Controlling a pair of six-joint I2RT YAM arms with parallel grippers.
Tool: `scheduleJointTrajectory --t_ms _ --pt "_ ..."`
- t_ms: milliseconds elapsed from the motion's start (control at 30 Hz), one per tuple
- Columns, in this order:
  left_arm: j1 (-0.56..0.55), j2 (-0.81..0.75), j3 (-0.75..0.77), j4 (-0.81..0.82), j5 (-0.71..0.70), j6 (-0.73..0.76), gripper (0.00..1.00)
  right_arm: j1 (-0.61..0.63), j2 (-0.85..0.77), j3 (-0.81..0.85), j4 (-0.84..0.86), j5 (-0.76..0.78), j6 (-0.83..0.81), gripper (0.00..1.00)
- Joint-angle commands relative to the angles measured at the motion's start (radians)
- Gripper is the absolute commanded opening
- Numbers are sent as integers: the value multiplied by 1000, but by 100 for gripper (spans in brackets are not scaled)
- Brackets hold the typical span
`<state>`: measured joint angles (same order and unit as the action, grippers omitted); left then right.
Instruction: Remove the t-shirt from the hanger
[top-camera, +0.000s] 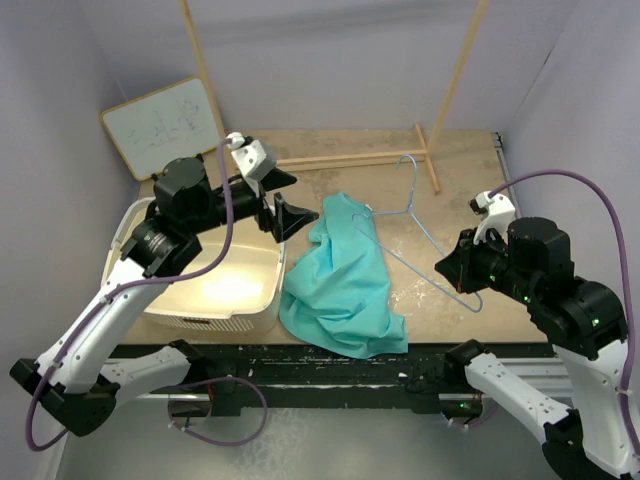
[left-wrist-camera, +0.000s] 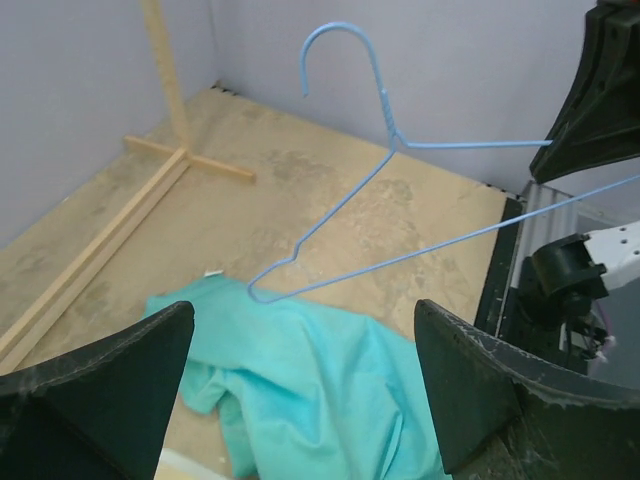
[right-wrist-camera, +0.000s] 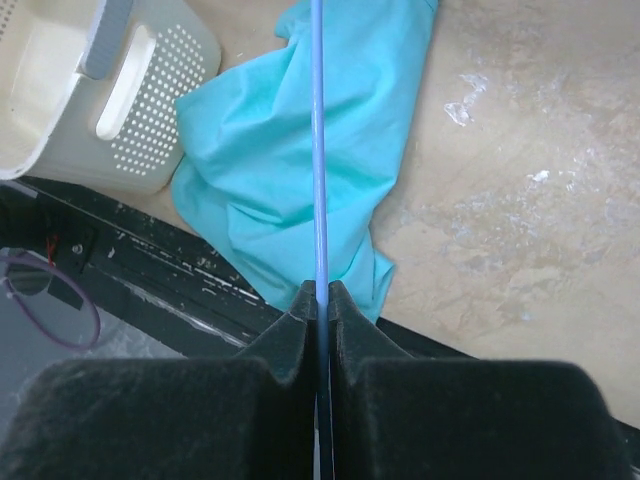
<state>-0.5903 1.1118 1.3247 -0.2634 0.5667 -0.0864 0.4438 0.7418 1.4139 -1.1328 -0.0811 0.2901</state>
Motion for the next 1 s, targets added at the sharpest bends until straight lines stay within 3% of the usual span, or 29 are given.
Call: scheduleJointTrajectory --t_ms 0,233,467,633,967 --pt "-3 -128 -90 -46 -219 41 92 -5 -14 46 69 45 56 0" --pt "-3 -432 -282 -22 -440 -3 90 -5 207 178 255 224 35 0" --pt "-3 -684 -406 -74 -650 -29 95 -5 448 320 603 283 1 0" --pt "-3 -766 -445 -133 -678 -50 95 -5 604 458 794 318 -51 0" --pt "-3 -796 -445 -169 -698 -54 96 -5 839 633 886 311 -117 0"
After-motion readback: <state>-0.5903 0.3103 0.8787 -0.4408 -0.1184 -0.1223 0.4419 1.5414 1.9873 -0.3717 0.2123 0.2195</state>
